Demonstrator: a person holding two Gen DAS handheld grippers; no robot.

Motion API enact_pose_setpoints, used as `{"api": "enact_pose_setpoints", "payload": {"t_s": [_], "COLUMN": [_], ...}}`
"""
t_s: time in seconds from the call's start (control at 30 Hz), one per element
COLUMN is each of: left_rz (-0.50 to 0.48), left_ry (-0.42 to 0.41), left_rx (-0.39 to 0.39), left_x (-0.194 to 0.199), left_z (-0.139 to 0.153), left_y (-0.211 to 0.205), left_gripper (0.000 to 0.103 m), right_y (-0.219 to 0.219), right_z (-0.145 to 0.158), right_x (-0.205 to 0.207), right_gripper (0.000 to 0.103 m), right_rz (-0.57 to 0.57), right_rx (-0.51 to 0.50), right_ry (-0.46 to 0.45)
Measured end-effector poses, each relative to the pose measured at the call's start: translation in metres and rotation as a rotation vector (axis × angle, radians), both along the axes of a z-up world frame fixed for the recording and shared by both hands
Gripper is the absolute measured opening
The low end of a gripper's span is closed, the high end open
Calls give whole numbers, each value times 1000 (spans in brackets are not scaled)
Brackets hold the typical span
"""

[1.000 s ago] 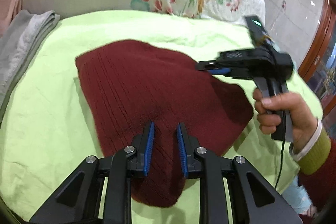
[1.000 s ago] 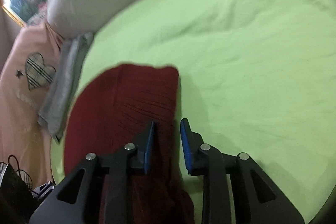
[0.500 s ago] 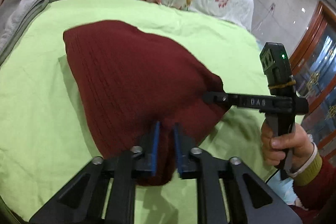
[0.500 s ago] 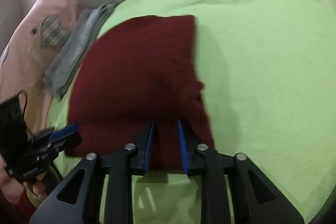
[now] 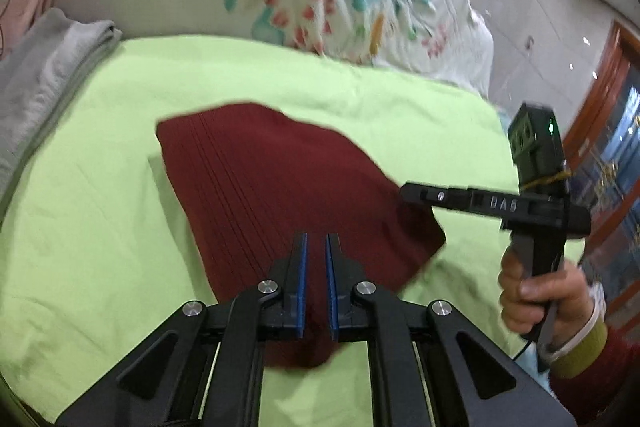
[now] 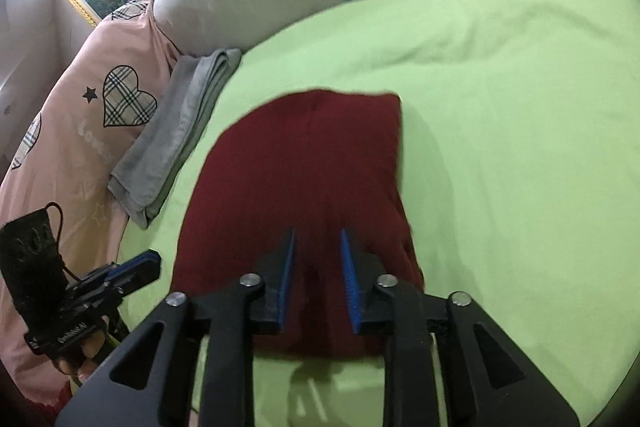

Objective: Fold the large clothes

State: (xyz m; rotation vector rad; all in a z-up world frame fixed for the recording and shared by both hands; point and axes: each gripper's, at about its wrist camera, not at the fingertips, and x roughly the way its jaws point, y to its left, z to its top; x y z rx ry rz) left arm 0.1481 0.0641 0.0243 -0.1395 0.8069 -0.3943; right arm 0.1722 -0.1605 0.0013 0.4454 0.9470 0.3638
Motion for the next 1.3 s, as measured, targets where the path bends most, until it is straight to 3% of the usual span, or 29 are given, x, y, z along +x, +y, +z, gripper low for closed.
{"api": "enact_pose_setpoints", "payload": {"t_s": [0.07,0.2,0.3,0.43,0.6,0.7,0.83,0.9,1.13,1.27,1.3], "left_rz": [39,72,77,79,55,46,55,54,26,22,21], "left_ry": [13,147,138,127,65,48,62,73,93,97,97], "left_rx": [-11,38,39,56,17,57,24,25,119,135,138], "left_x": [16,43,45,42,6,-17,-39,-41,-36,-36,-37], "left_z": [-5,-41,-45,-41,-16,-12,-16,-21,-36,-40,-41], "left_y": [5,9,8,5,9,3,5,6,-7,-8,-8], "left_gripper": [8,8,8,8,8,8,8,13,22,23,24], "right_y": [5,15,19,13,2,-8,-18,-17,-21,-7,3], "right_z": [-2,-30,-42,-34,-14,-10,-12,-18,-48,-25,-18], "right_x": [14,43,49,47,16,-6,-26,-28,-20,-27,-29], "right_gripper": [29,28,28,29,29,29,29,29,29,31,37], "right_rz": [-9,-1,17,13,13,5,-3,5,-51,-8,32], "right_rx": [-18,-65,-113,-84,-32,-15,-14,-40,-86,-63,-56], "right_ry": [-9,76,59,63,16,7,17,27,115,49,25]}}
